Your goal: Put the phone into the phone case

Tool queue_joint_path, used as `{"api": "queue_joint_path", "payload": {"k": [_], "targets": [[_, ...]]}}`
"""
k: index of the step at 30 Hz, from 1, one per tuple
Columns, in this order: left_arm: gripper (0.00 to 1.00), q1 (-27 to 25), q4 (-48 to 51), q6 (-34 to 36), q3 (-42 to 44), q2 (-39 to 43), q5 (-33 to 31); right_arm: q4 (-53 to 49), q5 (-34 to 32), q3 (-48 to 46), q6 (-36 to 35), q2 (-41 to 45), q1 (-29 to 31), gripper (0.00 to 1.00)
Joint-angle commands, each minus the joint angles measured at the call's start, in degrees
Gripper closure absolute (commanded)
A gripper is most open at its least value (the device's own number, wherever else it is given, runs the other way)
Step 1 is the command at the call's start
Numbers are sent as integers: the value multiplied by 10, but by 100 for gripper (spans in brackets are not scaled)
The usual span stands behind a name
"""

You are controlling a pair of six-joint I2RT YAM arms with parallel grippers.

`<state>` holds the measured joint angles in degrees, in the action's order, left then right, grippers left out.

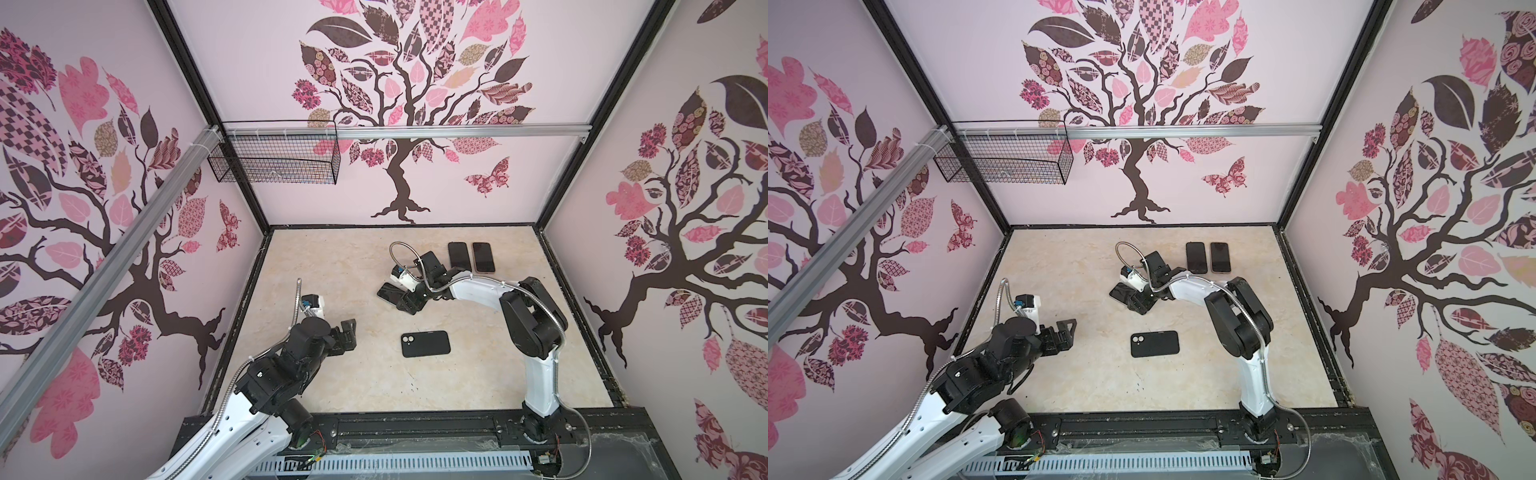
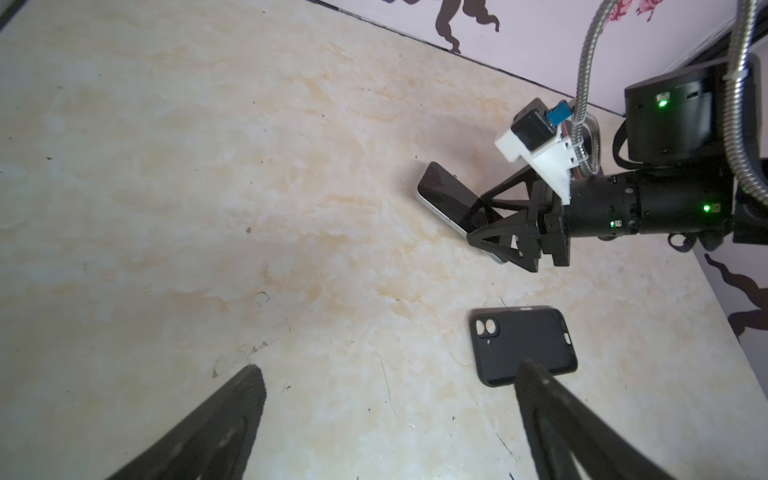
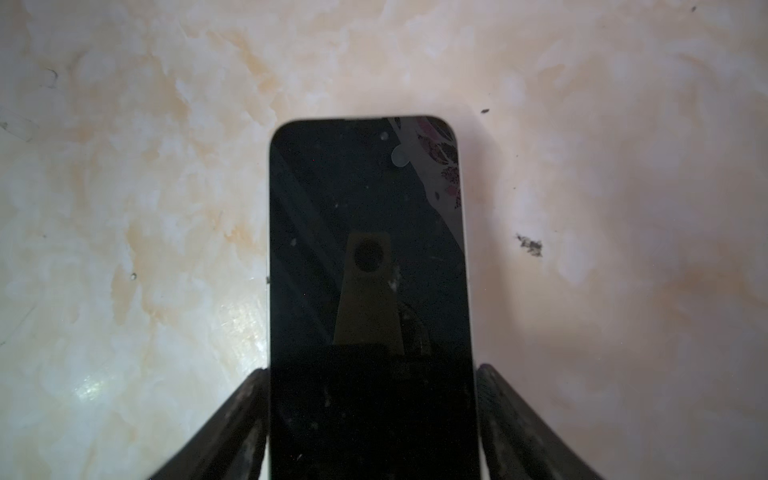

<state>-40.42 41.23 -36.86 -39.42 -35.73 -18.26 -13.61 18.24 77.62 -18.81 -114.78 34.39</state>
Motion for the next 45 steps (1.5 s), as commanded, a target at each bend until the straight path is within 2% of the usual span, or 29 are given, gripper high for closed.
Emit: {"api": "queue_joint_path", "payload": {"k": [1,7,11,14,30,38,45], "targets": [[3,3,-32,4,-8,-13,32,36,7,-13,20,65,2,85],[3,4,-55,3,-6,-30,67,49,3,-67,39,121,2,86],[3,16,-115,-2,11,-32,169,59,0,-111,48,167,2,85],[3,20,-149,-7,14,-38,221,64,-1,-141,56,204,2,85],[3,27,-205,-7,-21,-136,363,82,-26,-277,105,409,37,86],[7,96,-320,-88,0,-187,506,69,-20,-293,116,455,49,87],[12,127,-315,-69,-20,-201,575,61,4,-304,131,472,55,87]]}}
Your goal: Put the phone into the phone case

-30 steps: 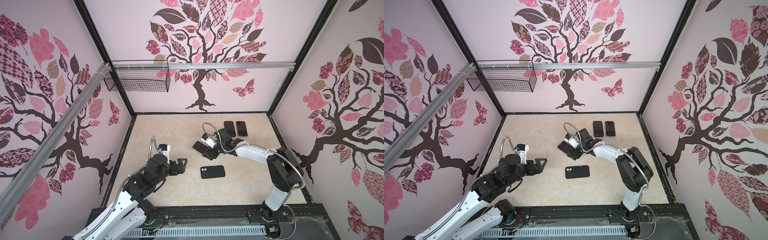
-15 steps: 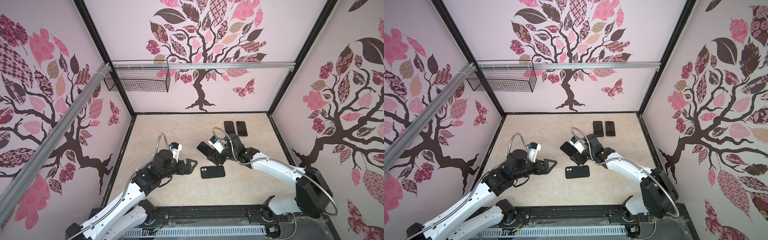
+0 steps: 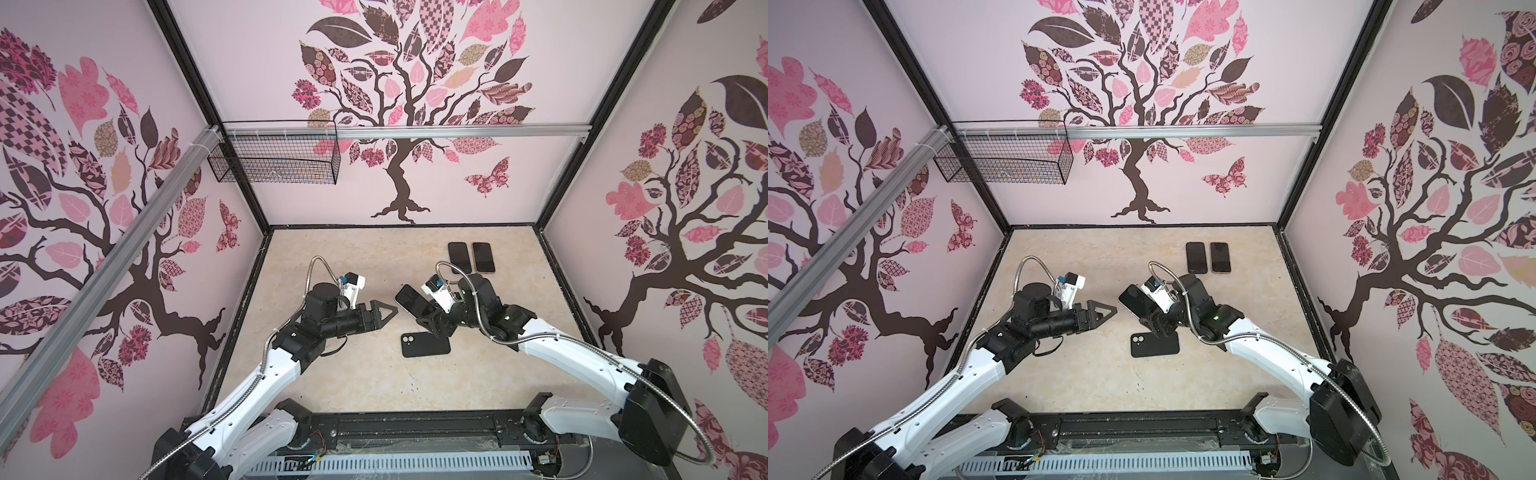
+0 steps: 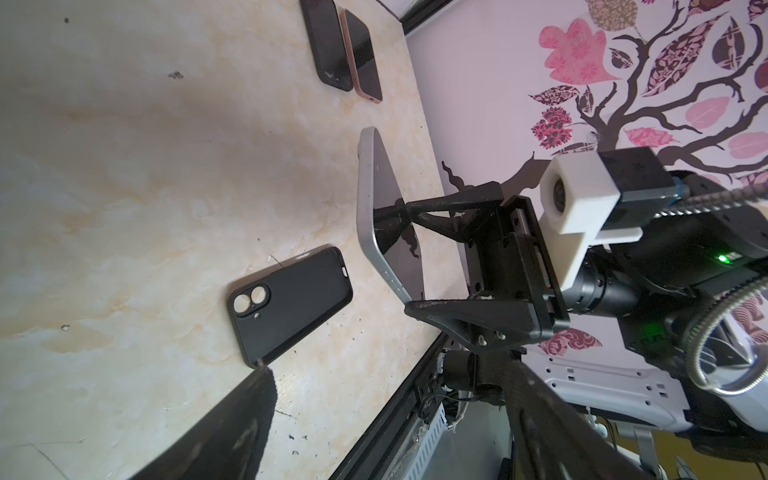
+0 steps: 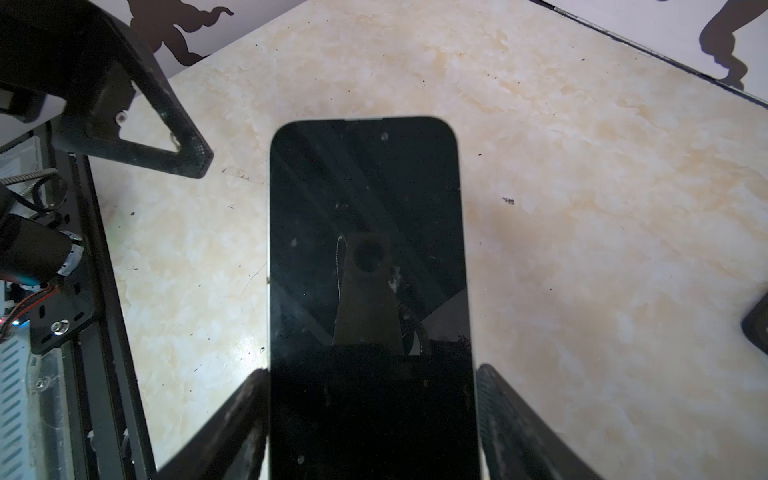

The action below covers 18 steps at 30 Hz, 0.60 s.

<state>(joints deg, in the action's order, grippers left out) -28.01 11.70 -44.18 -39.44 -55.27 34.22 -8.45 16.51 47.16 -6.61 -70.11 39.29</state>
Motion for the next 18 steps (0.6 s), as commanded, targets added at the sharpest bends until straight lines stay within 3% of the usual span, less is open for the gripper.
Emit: {"api": "queue_joint_path", "payload": {"k": [1,18], "targets": [[12,3,-15,8,-24,-11,57,9,23,-1,11,28,8,87],[29,2,-33,22,-73,-103,89,0,43,-4,14,39,24,87]]}}
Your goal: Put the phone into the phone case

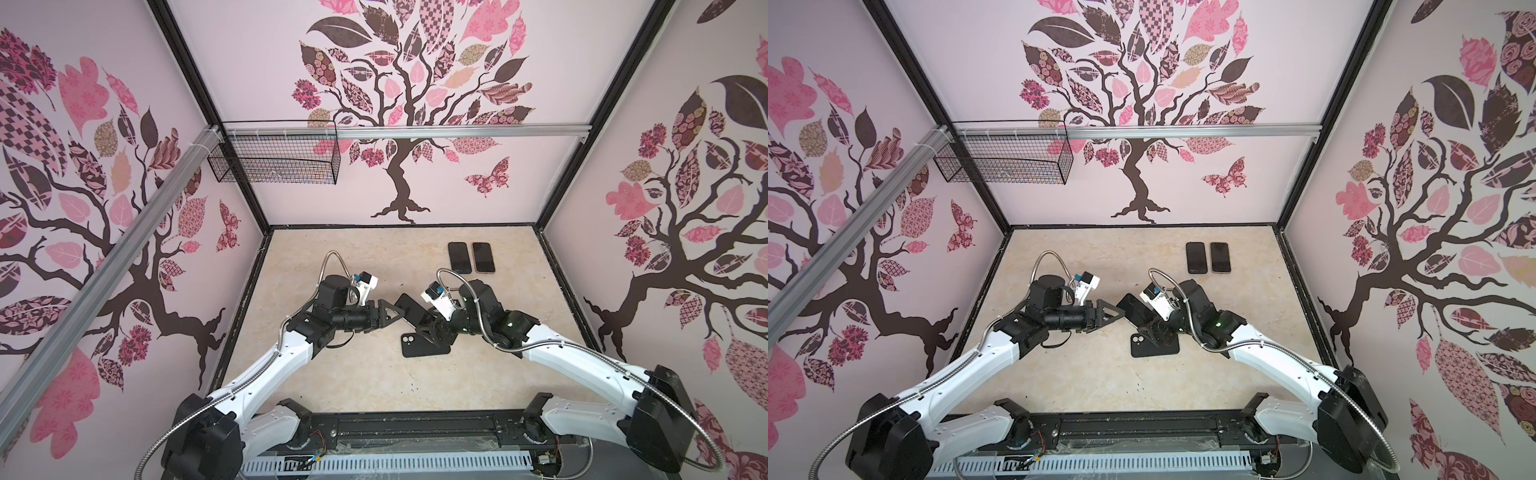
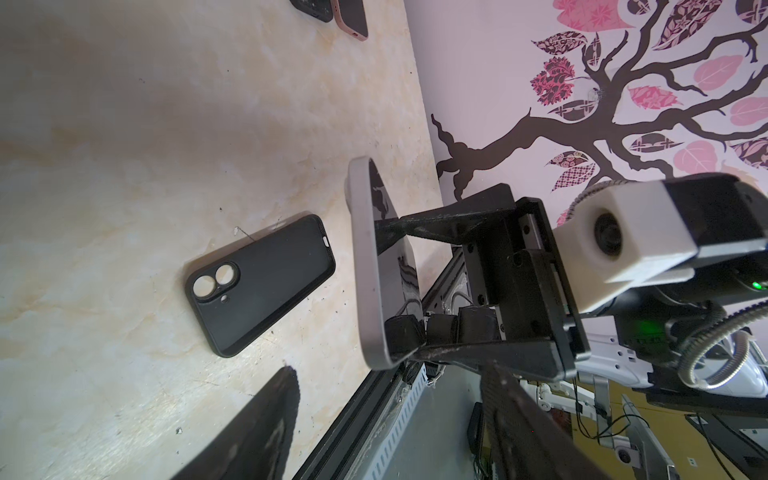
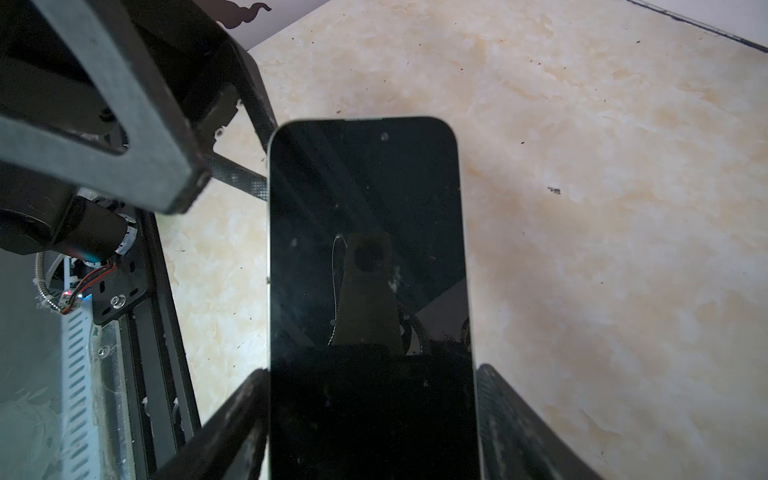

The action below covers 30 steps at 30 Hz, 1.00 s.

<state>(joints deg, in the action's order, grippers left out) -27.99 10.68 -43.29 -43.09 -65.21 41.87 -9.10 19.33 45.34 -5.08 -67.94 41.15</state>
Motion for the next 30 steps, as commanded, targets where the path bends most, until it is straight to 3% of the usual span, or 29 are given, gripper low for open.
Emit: {"api": "queue_joint_path", "payload": {"k": [1,4,14,19,24,27,30], "targets": [[30,2,-23,14,-40,-7,15,6,17,14,-1,16,6,87],[35,2,-23,16,-46,-18,21,2,18,16,-3,15,9,87],[69,2,-35,12,-53,-40,44,0,14,16,-5,19,15,87],[77,2,-37,10,-53,-46,45,-1,12,16,-7,20,16,87],[92,2,-45,8,-52,-45,44,-2,10,14,-8,20,17,86],[98,2,-49,5,-50,-43,40,-2,9,12,-9,21,17,79],[100,2,-54,5,-47,-38,39,-2,12,7,-8,27,17,64]]}}
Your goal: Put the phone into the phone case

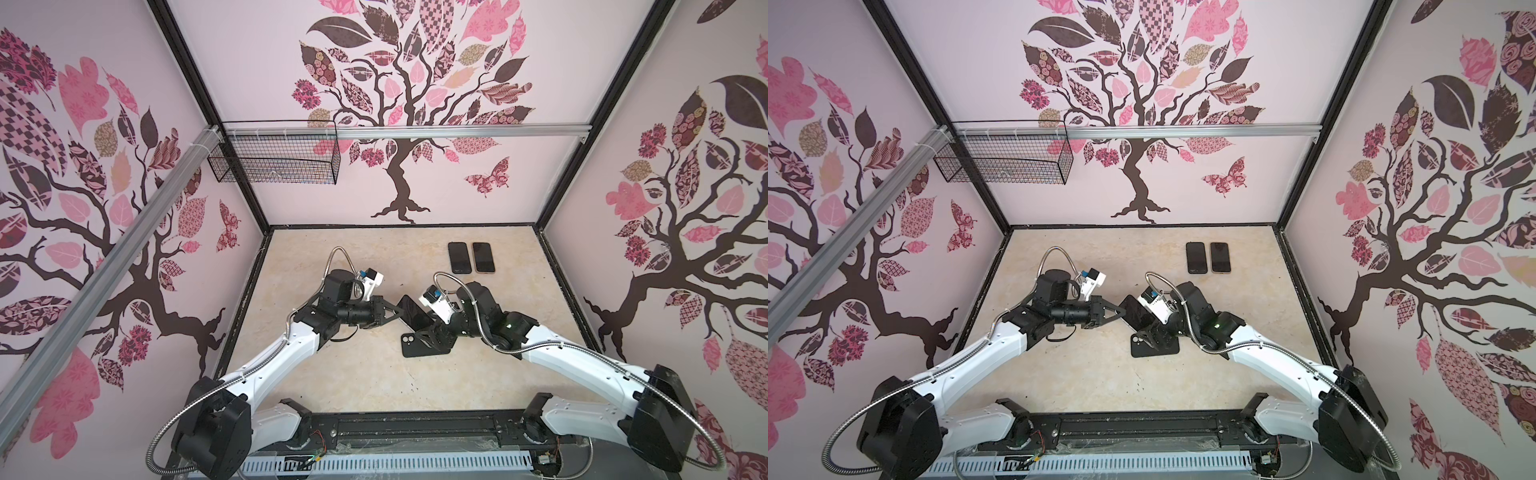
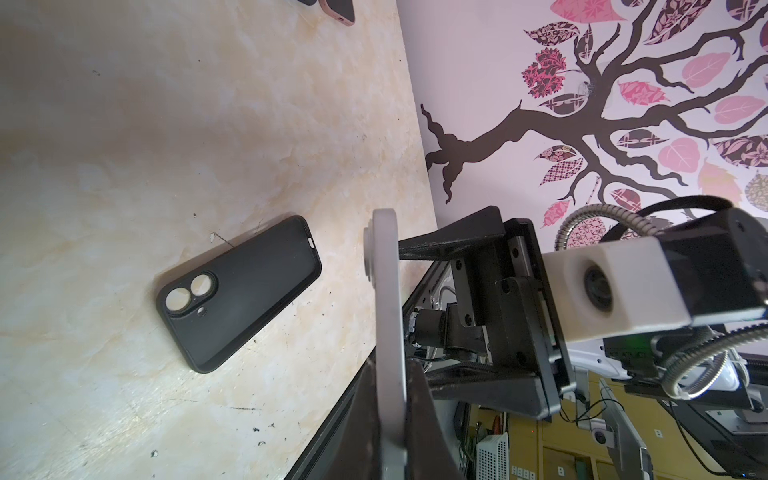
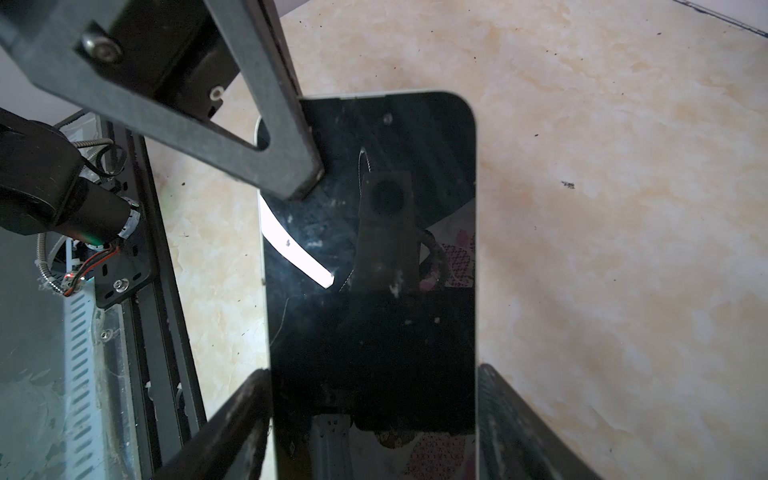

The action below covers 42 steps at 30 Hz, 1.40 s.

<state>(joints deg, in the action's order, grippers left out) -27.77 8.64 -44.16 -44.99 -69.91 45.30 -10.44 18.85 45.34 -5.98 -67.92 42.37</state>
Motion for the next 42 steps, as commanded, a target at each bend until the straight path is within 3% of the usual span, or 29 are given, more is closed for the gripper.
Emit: {"api": "queue_joint_path", "payload": {"k": [1,7,16,21,25,28,31,42], "targets": [[100,0,-35,14,-26,11,3,12,12,5,3,30,4,57],[100,1,-46,30,-6,50,-12,32,-39,-28,46,80,5,1],[100,2,-76,36,30,113,-58,72,-116,-87,158,168,1,1],[100,3,-109,26,56,151,-77,112,-56,-115,251,174,-19,0],[100,3,-144,14,83,183,-91,229,30,-167,375,177,-68,5],[100,3,-147,15,95,209,-108,314,47,-208,445,187,-84,8],[100,3,-154,13,104,231,-117,342,49,-223,464,191,-84,0],[100,3,-293,-58,159,251,-103,601,115,-297,588,159,-84,0]]}}
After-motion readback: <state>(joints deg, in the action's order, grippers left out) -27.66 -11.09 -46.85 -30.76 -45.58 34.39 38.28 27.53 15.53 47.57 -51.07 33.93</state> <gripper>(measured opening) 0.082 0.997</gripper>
